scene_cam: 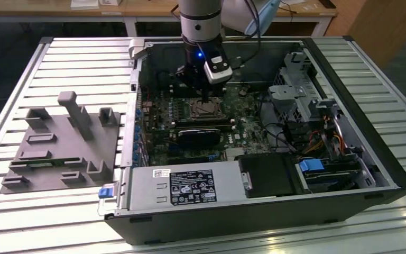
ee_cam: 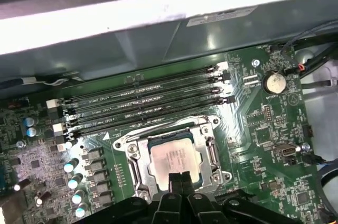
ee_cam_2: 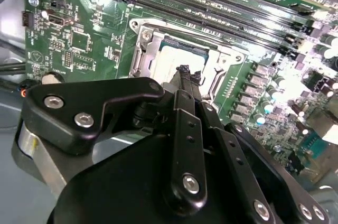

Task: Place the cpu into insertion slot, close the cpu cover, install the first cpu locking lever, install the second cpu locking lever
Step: 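Install the first cpu locking lever, then install the second cpu locking lever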

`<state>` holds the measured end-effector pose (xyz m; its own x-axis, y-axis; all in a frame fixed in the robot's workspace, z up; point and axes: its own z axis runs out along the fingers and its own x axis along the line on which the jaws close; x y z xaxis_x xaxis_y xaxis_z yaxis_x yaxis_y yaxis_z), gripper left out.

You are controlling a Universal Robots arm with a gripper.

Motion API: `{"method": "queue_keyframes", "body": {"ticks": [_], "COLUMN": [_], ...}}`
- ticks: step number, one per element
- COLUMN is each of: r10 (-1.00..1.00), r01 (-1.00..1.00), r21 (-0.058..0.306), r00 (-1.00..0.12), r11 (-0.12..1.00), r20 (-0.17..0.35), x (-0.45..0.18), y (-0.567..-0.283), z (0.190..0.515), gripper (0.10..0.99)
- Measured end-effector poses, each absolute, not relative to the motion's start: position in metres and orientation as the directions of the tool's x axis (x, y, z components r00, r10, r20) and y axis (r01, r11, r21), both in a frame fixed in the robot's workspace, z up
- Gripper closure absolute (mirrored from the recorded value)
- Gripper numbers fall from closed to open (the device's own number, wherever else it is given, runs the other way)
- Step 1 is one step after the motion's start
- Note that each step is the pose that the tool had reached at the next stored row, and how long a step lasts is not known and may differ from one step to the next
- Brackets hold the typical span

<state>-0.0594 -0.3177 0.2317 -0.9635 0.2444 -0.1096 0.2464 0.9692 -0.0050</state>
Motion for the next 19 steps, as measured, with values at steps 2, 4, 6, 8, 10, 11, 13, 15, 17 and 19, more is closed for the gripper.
{"method": "queue_keyframes", "body": {"ticks": [2,4,6,8,10,11,13,15,17,19], "r10": [0.244,0.244,0.244,0.244,0.244,0.244,0.244,0.244,0.244,0.244], "r01": [0.246,0.246,0.246,0.246,0.246,0.246,0.246,0.246,0.246,0.246], "r21": [-0.005,-0.005,-0.005,-0.005,-0.005,-0.005,-0.005,-0.005,-0.005,-0.005], "r00": [-0.963,-0.963,-0.963,-0.963,-0.963,-0.963,-0.963,-0.963,-0.964,-0.963], "r11": [0.969,0.969,0.969,0.969,0.969,0.969,0.969,0.969,0.969,0.969], "r20": [-0.110,-0.110,-0.110,-0.110,-0.110,-0.110,-0.110,-0.110,-0.109,-0.110], "x": [-0.0594,-0.0594,-0.0594,-0.0594,-0.0594,-0.0595,-0.0594,-0.0595,-0.0596,-0.0595], "y": [-0.3177,-0.3177,-0.3177,-0.3177,-0.3177,-0.3177,-0.3177,-0.3177,-0.3178,-0.3177], "z": [0.2317,0.2318,0.2324,0.2325,0.2325,0.2326,0.2326,0.2327,0.2342,0.2367], "gripper": [0.984,0.984,0.984,0.984,0.984,0.984,0.984,0.984,0.984,0.984]}}
